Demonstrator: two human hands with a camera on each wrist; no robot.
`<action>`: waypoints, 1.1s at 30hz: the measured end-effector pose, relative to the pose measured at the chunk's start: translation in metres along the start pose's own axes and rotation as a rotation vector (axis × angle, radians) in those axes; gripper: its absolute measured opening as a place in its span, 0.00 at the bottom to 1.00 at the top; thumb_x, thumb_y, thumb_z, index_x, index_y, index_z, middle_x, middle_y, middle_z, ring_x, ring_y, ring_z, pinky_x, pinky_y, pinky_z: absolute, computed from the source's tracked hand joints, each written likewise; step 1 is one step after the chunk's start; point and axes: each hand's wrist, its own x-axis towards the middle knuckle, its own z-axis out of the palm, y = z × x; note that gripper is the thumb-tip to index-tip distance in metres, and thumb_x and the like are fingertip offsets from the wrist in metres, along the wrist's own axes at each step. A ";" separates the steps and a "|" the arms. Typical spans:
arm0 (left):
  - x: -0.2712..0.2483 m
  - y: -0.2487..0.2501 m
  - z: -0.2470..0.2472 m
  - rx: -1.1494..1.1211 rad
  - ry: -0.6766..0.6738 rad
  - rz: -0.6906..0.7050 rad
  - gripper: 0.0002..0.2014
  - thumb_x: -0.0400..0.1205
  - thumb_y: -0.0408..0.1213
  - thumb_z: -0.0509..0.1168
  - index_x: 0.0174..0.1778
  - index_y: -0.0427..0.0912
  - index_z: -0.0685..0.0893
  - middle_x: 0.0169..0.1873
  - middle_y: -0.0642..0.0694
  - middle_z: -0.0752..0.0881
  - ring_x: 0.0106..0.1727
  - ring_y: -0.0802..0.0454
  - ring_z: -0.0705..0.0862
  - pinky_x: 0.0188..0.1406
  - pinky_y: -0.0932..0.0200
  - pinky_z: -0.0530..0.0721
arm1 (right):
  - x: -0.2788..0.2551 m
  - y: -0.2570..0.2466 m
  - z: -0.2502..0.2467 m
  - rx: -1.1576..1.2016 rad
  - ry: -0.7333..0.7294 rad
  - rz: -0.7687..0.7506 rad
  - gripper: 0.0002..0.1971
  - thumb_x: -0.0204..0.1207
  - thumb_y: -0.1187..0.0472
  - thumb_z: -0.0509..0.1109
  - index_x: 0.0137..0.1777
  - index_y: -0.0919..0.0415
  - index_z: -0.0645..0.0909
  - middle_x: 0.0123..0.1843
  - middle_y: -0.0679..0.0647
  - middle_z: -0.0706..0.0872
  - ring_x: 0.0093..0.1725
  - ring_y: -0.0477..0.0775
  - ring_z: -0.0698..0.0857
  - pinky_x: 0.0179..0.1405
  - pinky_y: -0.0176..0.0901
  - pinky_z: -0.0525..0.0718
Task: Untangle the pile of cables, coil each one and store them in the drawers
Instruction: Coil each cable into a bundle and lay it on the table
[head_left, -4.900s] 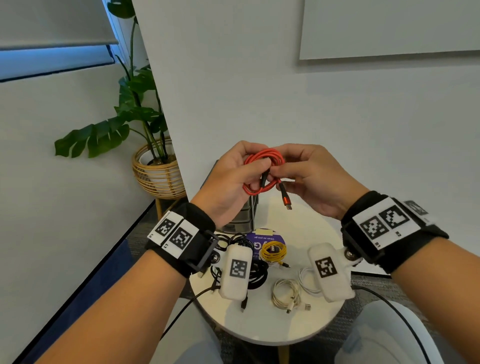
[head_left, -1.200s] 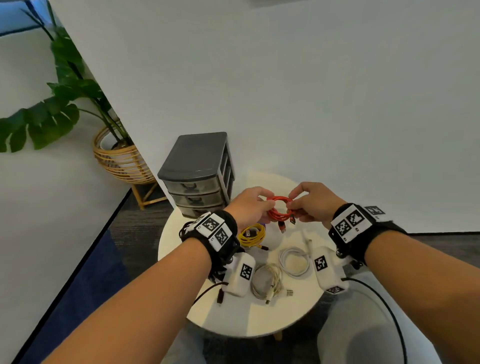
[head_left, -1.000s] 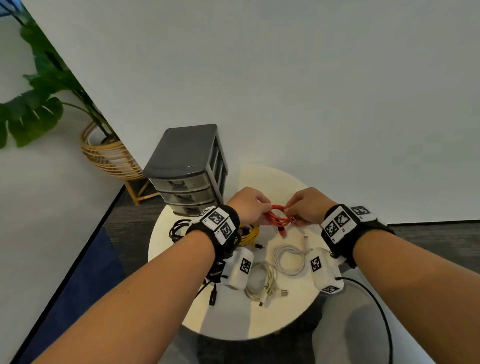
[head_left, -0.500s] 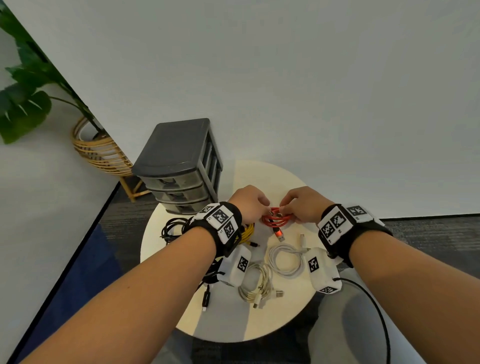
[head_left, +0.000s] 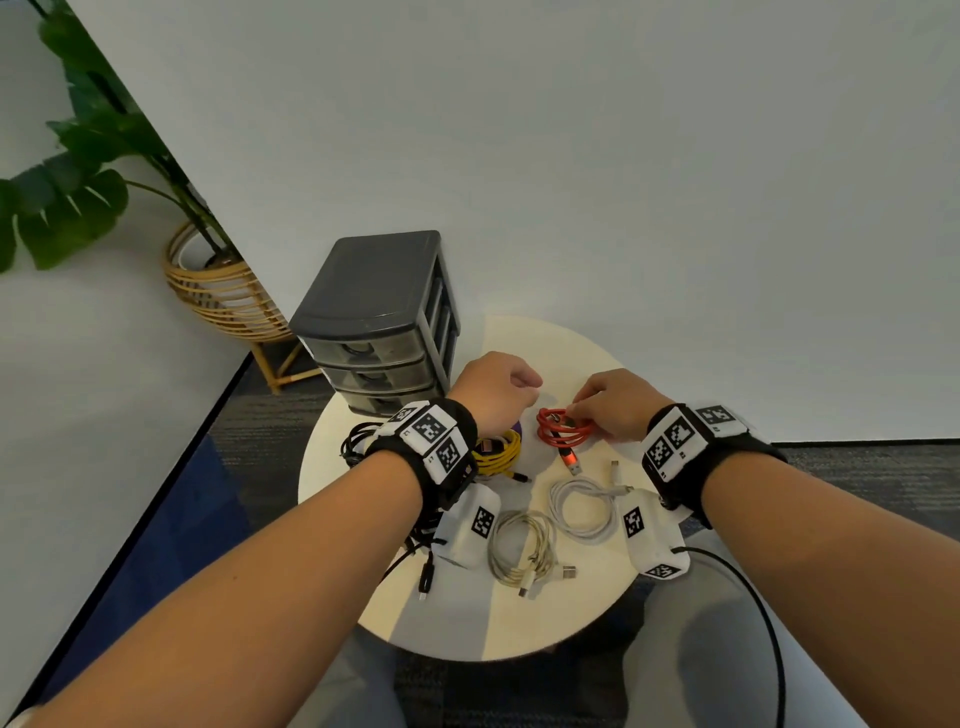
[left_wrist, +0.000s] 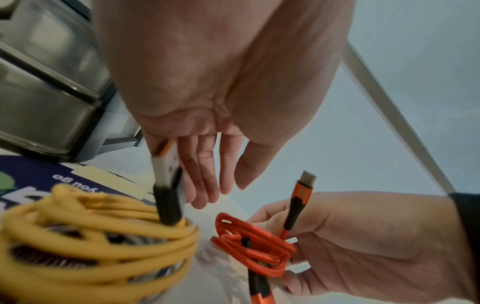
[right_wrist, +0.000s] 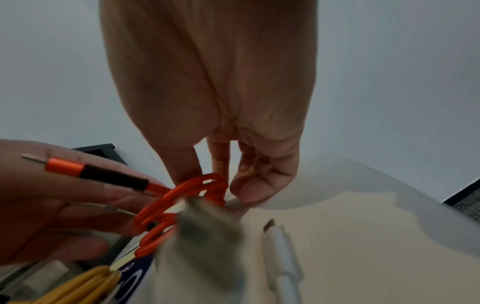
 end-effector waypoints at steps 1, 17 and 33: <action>-0.005 0.001 -0.004 -0.028 0.030 0.014 0.12 0.87 0.34 0.66 0.64 0.44 0.89 0.58 0.47 0.89 0.56 0.52 0.87 0.60 0.56 0.87 | -0.002 -0.001 -0.001 -0.027 0.020 -0.003 0.08 0.82 0.55 0.73 0.53 0.59 0.85 0.49 0.52 0.86 0.51 0.53 0.82 0.51 0.44 0.79; -0.094 -0.073 -0.117 -0.068 0.253 -0.341 0.09 0.85 0.38 0.65 0.49 0.40 0.90 0.51 0.40 0.90 0.55 0.40 0.86 0.53 0.51 0.84 | -0.051 -0.116 0.000 -0.363 -0.018 -0.404 0.18 0.84 0.45 0.68 0.70 0.48 0.82 0.69 0.55 0.82 0.66 0.56 0.81 0.63 0.47 0.74; -0.099 -0.081 -0.077 -0.063 -0.149 -0.361 0.25 0.92 0.48 0.58 0.87 0.55 0.66 0.86 0.43 0.67 0.85 0.40 0.66 0.82 0.44 0.67 | -0.052 -0.056 0.034 -0.676 -0.134 -0.224 0.19 0.81 0.42 0.71 0.71 0.39 0.82 0.65 0.50 0.76 0.61 0.58 0.79 0.69 0.61 0.79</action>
